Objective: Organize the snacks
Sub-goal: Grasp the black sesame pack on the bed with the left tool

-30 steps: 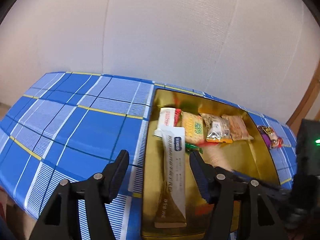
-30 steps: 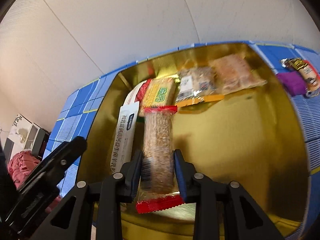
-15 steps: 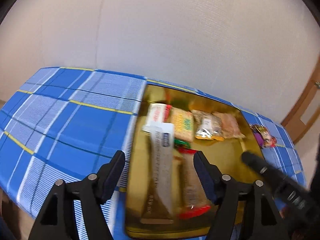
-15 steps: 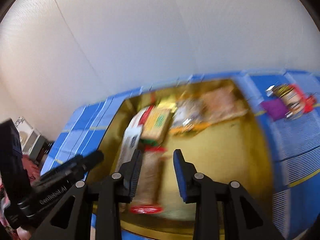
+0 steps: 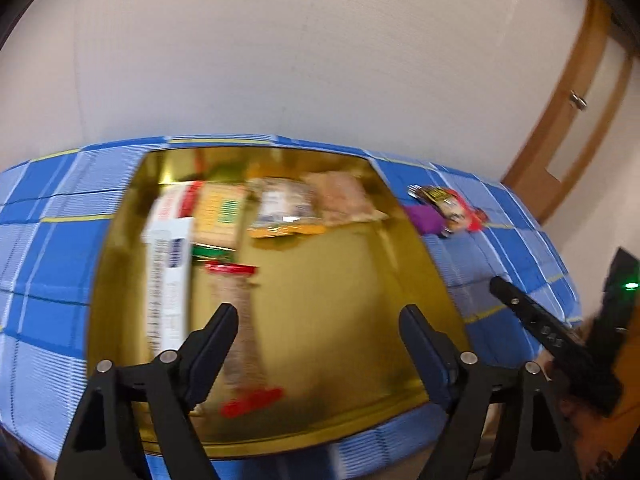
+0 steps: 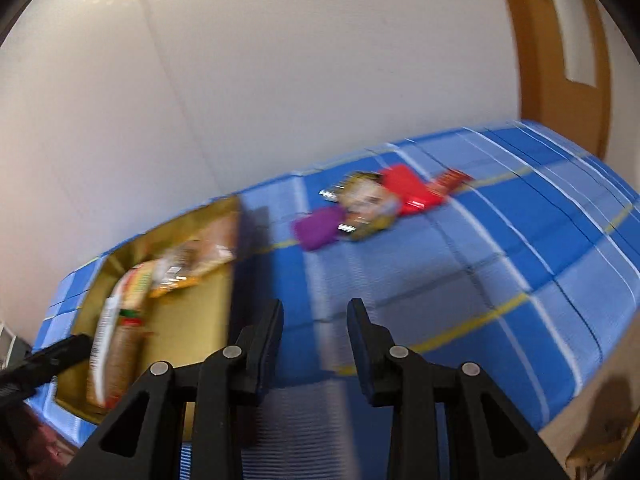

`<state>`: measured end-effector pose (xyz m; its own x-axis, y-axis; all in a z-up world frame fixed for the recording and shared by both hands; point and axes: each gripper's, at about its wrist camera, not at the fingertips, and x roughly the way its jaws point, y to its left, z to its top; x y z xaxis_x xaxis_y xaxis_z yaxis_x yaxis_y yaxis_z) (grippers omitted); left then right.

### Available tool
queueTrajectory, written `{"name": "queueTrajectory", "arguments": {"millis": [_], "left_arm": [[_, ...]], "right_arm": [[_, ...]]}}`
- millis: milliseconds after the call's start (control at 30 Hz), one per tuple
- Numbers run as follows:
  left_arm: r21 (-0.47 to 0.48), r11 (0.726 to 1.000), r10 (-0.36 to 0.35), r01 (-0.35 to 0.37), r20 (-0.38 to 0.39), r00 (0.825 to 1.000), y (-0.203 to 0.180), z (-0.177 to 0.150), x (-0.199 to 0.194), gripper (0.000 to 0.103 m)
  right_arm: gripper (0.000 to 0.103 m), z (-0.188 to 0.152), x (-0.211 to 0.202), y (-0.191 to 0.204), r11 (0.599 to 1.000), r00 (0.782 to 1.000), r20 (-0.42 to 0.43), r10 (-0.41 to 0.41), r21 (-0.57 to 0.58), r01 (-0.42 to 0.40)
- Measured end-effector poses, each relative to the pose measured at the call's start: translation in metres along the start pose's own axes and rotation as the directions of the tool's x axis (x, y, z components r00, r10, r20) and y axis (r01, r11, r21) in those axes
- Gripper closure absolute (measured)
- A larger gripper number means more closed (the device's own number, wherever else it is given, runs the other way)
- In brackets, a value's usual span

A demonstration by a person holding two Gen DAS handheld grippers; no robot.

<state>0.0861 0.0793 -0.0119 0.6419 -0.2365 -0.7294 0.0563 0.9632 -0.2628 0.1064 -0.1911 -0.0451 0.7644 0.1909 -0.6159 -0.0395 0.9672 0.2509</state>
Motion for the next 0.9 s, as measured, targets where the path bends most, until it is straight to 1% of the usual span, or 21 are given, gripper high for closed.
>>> {"name": "queueTrajectory", "arguments": {"millis": [133, 233, 300, 400, 467, 533, 567, 733, 900], "left_arm": [[0.050, 0.997, -0.065, 0.066, -0.033, 0.997, -0.035, 0.006, 0.010, 0.016], [0.074, 0.994, -0.081, 0.084, -0.034, 0.996, -0.060, 0.018, 0.017, 0.016], [0.092, 0.991, -0.099, 0.102, -0.031, 0.995, -0.078, 0.029, 0.024, 0.013], [0.080, 0.990, -0.110, 0.114, -0.050, 0.993, -0.103, 0.048, 0.044, 0.013], [0.070, 0.992, -0.099, 0.104, -0.071, 0.993, -0.113, 0.059, 0.059, 0.013], [0.062, 0.993, -0.098, 0.104, -0.094, 0.991, -0.127, 0.074, 0.080, 0.013], [0.059, 0.994, -0.083, 0.089, -0.102, 0.991, -0.133, 0.081, 0.088, 0.013], [0.070, 0.996, -0.040, 0.047, -0.096, 0.995, -0.162, 0.112, 0.137, 0.015], [0.085, 0.996, -0.017, 0.029, -0.144, 0.989, -0.181, 0.129, 0.188, 0.024]], "right_arm": [[0.070, 0.000, 0.009, -0.036, 0.997, 0.998, -0.007, -0.067, -0.025, 0.067], [0.070, 0.005, 0.009, -0.055, 0.994, 0.995, 0.013, -0.095, -0.057, 0.095], [0.070, 0.007, 0.010, -0.065, 0.990, 0.992, 0.038, -0.119, -0.071, 0.121], [0.070, 0.004, 0.013, -0.076, 0.991, 0.991, 0.054, -0.125, -0.043, 0.127], [0.070, 0.005, 0.017, -0.081, 0.994, 0.993, 0.042, -0.107, -0.003, 0.107], [0.070, 0.006, 0.015, -0.082, 0.995, 0.994, 0.053, -0.095, 0.000, 0.095], [0.070, 0.007, 0.014, -0.082, 0.996, 0.994, 0.059, -0.091, -0.002, 0.091], [0.069, 0.010, 0.008, -0.089, 0.997, 0.995, 0.074, -0.062, 0.042, 0.059], [0.069, 0.014, 0.003, -0.105, 0.992, 0.995, 0.078, -0.054, 0.117, 0.045]]}}
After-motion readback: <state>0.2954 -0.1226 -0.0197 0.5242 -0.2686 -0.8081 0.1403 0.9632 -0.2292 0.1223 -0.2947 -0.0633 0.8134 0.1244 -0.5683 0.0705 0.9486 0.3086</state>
